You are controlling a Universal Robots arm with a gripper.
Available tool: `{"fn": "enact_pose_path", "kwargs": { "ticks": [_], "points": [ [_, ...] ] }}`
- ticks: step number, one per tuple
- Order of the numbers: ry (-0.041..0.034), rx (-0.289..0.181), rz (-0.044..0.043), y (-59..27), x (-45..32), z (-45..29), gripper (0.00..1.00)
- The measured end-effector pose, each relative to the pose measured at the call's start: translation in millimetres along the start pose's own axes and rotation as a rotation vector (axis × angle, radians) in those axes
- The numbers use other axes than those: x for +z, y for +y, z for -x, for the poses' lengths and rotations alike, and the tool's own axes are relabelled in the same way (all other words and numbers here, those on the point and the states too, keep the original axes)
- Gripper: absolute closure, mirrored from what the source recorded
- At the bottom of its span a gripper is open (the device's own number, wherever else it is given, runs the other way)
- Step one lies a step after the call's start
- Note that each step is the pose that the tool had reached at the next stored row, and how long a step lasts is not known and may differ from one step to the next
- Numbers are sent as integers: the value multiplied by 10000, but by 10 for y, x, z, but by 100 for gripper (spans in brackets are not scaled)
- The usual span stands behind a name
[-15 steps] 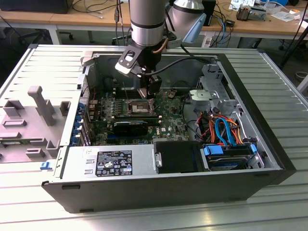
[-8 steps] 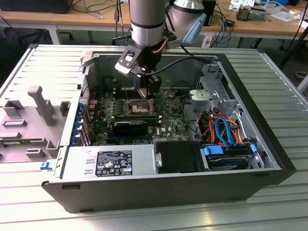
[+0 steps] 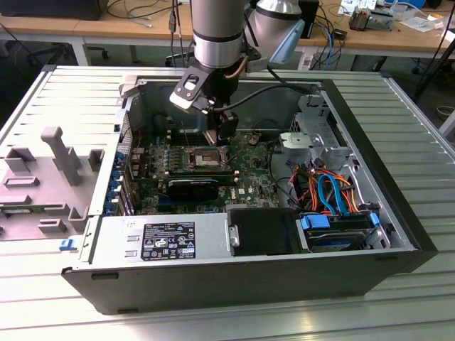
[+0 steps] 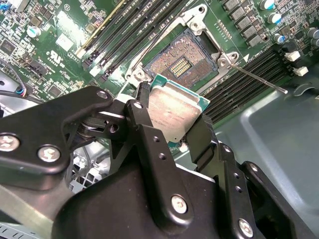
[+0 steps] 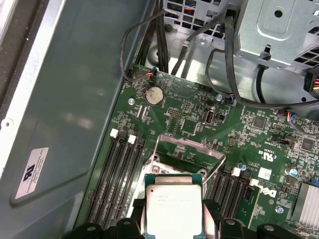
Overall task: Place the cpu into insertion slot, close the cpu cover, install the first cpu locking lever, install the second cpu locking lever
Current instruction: 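Place the cpu into insertion slot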
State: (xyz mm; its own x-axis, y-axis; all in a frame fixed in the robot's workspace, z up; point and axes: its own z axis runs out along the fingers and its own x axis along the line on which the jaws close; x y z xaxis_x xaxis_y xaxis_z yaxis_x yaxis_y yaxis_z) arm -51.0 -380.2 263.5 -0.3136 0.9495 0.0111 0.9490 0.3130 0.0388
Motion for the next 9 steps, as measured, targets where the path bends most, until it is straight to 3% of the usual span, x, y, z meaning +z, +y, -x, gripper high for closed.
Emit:
{"fn": "enact_pose_path", "kwargs": {
  "ticks": [9],
  "points": [
    [-5,111,1,0,0,0,46]
  ]
}}
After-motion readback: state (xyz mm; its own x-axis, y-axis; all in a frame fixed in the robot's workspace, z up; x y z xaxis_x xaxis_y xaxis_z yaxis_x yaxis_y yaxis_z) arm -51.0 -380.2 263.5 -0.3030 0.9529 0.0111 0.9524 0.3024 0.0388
